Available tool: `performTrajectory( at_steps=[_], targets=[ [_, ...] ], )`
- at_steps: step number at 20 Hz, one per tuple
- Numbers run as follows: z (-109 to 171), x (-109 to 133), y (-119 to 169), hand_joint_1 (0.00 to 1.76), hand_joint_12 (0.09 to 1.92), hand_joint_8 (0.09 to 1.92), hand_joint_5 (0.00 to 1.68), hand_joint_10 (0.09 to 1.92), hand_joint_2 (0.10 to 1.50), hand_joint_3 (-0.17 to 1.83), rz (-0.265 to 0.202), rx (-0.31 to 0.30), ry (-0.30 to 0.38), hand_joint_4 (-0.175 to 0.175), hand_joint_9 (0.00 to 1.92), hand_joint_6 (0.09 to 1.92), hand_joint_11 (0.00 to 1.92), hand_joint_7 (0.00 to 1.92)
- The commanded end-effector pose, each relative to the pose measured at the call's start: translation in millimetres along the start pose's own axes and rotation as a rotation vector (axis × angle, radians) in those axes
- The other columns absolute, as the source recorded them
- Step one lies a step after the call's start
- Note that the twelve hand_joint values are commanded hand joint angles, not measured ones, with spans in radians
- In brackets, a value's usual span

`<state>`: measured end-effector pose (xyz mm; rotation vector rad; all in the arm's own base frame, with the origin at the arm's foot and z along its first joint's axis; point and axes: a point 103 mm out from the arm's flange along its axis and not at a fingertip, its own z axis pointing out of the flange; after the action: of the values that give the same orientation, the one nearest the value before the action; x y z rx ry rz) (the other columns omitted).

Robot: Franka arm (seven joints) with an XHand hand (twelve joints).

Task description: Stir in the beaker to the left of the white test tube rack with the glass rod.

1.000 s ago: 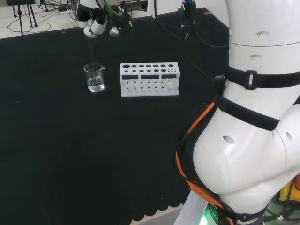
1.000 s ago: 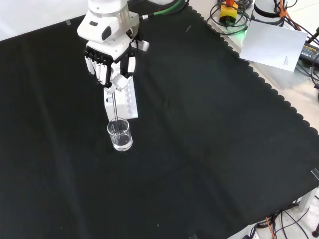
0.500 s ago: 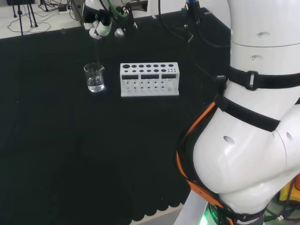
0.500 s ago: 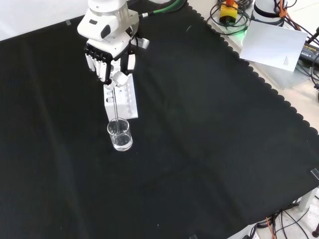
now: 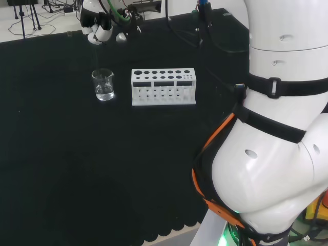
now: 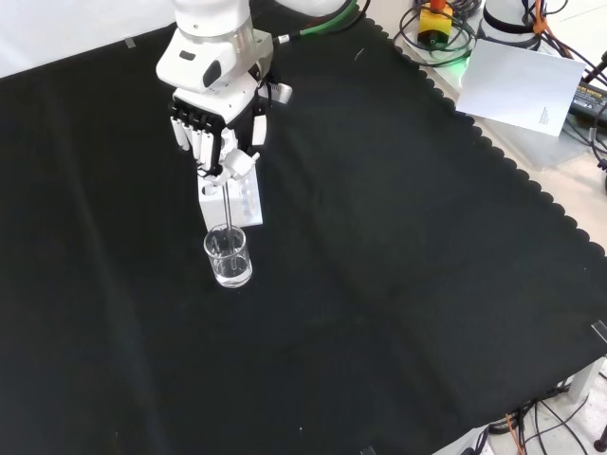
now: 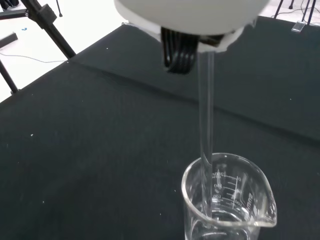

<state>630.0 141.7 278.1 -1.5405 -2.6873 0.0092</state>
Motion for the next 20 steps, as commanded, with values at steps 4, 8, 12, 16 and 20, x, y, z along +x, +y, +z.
performTrajectory(
  at_steps=[4, 8, 12, 16, 20],
  targets=[
    [10.7, -28.1, 13.0, 1.32, 1.04, 0.88, 1.14, 0.81, 0.63, 0.76, 0.024, -0.001, 0.000, -0.175, 1.68, 0.70, 1.49, 1.33],
    [10.2, -39.5, 5.8, 1.32, 1.04, 0.88, 1.14, 0.82, 0.63, 0.76, 0.036, 0.006, -0.028, -0.175, 1.68, 0.70, 1.49, 1.33],
    [7.4, -44.3, -6.3, 1.32, 1.04, 0.88, 1.14, 0.82, 0.63, 0.76, 0.051, 0.004, -0.035, -0.175, 1.68, 0.70, 1.49, 1.33],
    [6.3, -38.7, -14.4, 1.32, 1.04, 0.88, 1.14, 0.82, 0.63, 0.76, 0.057, 0.008, -0.021, -0.175, 1.68, 0.70, 1.49, 1.32],
    [6.9, -23.0, -14.2, 1.32, 1.04, 0.88, 1.13, 0.82, 0.63, 0.76, 0.035, 0.009, -0.016, -0.175, 1.68, 0.70, 1.49, 1.32]
  ],
)
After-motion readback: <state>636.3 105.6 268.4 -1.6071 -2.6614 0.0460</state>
